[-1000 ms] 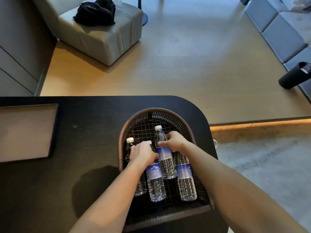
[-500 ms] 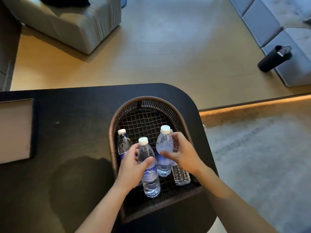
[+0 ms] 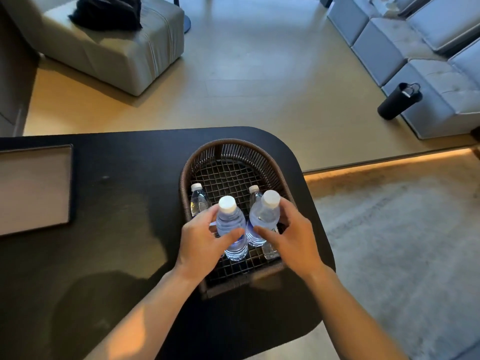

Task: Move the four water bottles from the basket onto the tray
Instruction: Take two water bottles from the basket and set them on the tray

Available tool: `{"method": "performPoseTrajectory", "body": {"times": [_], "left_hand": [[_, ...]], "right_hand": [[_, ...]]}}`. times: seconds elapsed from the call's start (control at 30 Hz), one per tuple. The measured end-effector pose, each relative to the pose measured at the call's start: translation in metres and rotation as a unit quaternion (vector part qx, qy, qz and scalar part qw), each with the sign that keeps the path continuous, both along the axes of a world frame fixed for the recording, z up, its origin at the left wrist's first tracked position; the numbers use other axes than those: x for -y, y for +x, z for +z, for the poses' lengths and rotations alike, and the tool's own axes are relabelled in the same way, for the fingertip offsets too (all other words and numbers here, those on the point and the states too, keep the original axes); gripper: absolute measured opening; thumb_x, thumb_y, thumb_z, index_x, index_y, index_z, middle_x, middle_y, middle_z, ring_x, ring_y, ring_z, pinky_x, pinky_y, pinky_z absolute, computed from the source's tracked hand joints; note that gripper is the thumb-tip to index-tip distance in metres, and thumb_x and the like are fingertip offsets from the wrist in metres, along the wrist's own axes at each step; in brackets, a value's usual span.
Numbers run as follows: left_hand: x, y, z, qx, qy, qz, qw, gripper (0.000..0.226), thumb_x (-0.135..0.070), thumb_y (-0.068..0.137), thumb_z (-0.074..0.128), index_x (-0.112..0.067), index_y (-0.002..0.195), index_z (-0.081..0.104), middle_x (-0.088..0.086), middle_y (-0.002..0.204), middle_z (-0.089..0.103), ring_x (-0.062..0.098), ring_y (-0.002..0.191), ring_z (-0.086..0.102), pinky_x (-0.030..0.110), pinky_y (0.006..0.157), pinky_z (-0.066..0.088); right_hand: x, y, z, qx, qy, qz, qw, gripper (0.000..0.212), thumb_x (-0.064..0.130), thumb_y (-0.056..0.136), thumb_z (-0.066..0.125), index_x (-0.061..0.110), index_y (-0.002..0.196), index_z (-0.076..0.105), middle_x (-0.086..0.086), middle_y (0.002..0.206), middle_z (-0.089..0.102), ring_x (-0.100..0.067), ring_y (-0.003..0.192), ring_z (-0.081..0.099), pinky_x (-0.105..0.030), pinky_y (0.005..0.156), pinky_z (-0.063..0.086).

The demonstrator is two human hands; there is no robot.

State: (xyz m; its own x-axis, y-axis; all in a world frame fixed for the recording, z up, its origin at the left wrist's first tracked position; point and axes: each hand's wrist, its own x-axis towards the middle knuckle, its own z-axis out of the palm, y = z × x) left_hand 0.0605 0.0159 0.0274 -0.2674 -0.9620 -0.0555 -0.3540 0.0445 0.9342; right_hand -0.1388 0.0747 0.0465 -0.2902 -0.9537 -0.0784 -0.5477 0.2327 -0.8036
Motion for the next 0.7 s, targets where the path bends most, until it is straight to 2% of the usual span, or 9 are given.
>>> {"method": "performPoseTrajectory", "body": {"times": [0.03, 0.17, 0.27, 0.33, 0.37, 0.5, 0.63, 0.7], "left_hand": [[-0.005, 0.006, 0.009, -0.006, -0.01, 0.009, 1.0, 0.057, -0.03, 0.075, 0.09, -0.015, 0.126, 0.071, -0.006, 0.116, 0.077, 0.005, 0.105, 0.073, 0.032, 0.087, 0.063], [-0.026, 0.04, 0.053, -0.022, -0.049, 0.031, 0.998, 0.056, -0.023, 0.076, 0.088, -0.014, 0.128, 0.069, -0.011, 0.112, 0.074, -0.008, 0.102, 0.071, 0.017, 0.081, 0.06], [-0.039, 0.073, 0.082, -0.017, -0.067, 0.05, 0.996, 0.052, -0.022, 0.077, 0.087, -0.016, 0.126, 0.07, -0.013, 0.107, 0.075, -0.005, 0.098, 0.073, 0.017, 0.079, 0.061], [-0.045, 0.096, 0.097, -0.014, -0.072, 0.062, 0.995, 0.052, -0.02, 0.078, 0.087, -0.018, 0.127, 0.068, -0.017, 0.105, 0.074, -0.006, 0.096, 0.073, 0.019, 0.08, 0.062], [-0.047, 0.107, 0.102, -0.016, -0.066, 0.07, 0.995, 0.053, -0.019, 0.078, 0.086, -0.02, 0.128, 0.067, -0.016, 0.106, 0.074, -0.005, 0.096, 0.073, 0.022, 0.081, 0.062], [-0.046, 0.157, 0.114, 0.005, -0.06, 0.122, 0.991, 0.058, -0.022, 0.079, 0.087, -0.027, 0.132, 0.064, -0.014, 0.112, 0.073, 0.002, 0.097, 0.073, 0.031, 0.087, 0.062], [-0.036, 0.211, 0.121, 0.018, -0.066, 0.164, 0.984, 0.062, -0.023, 0.081, 0.085, -0.021, 0.138, 0.062, -0.003, 0.124, 0.073, 0.016, 0.11, 0.071, 0.037, 0.095, 0.059], [-0.027, 0.242, 0.121, 0.024, -0.068, 0.181, 0.981, 0.059, -0.021, 0.081, 0.085, -0.02, 0.136, 0.063, -0.001, 0.123, 0.073, 0.016, 0.11, 0.07, 0.037, 0.096, 0.059]], "right_hand": [[-0.006, 0.004, 0.008, -0.012, -0.012, 0.003, 1.0, 0.073, 0.023, 0.081, 0.09, 0.041, 0.14, 0.049, 0.037, 0.125, 0.057, 0.018, 0.118, 0.056, -0.002, 0.097, 0.043], [-0.029, 0.028, 0.041, -0.038, -0.083, 0.028, 0.995, 0.072, 0.024, 0.083, 0.089, 0.027, 0.145, 0.052, 0.009, 0.137, 0.066, -0.007, 0.128, 0.061, -0.026, 0.108, 0.051], [-0.039, 0.054, 0.063, -0.03, -0.116, 0.043, 0.992, 0.072, 0.023, 0.083, 0.089, 0.027, 0.145, 0.052, 0.01, 0.134, 0.067, -0.004, 0.124, 0.063, -0.021, 0.105, 0.051], [-0.041, 0.074, 0.074, -0.02, -0.129, 0.054, 0.99, 0.071, 0.023, 0.082, 0.089, 0.029, 0.143, 0.053, 0.024, 0.126, 0.064, 0.008, 0.117, 0.061, -0.011, 0.099, 0.049], [-0.04, 0.085, 0.078, -0.017, -0.135, 0.06, 0.989, 0.071, 0.023, 0.082, 0.089, 0.029, 0.142, 0.053, 0.029, 0.122, 0.062, 0.011, 0.114, 0.061, -0.009, 0.096, 0.05], [-0.03, 0.133, 0.09, 0.009, -0.153, 0.085, 0.984, 0.065, 0.024, 0.082, 0.089, 0.025, 0.138, 0.057, 0.017, 0.118, 0.069, 0.0, 0.11, 0.068, -0.019, 0.094, 0.056], [-0.006, 0.186, 0.094, 0.031, -0.132, 0.117, 0.984, 0.063, 0.023, 0.083, 0.089, 0.035, 0.134, 0.053, 0.028, 0.117, 0.064, 0.013, 0.109, 0.064, -0.009, 0.091, 0.052], [0.011, 0.214, 0.09, 0.044, -0.117, 0.123, 0.984, 0.064, 0.024, 0.082, 0.09, 0.03, 0.135, 0.057, 0.017, 0.122, 0.07, 0.001, 0.111, 0.068, -0.021, 0.097, 0.056]]}}
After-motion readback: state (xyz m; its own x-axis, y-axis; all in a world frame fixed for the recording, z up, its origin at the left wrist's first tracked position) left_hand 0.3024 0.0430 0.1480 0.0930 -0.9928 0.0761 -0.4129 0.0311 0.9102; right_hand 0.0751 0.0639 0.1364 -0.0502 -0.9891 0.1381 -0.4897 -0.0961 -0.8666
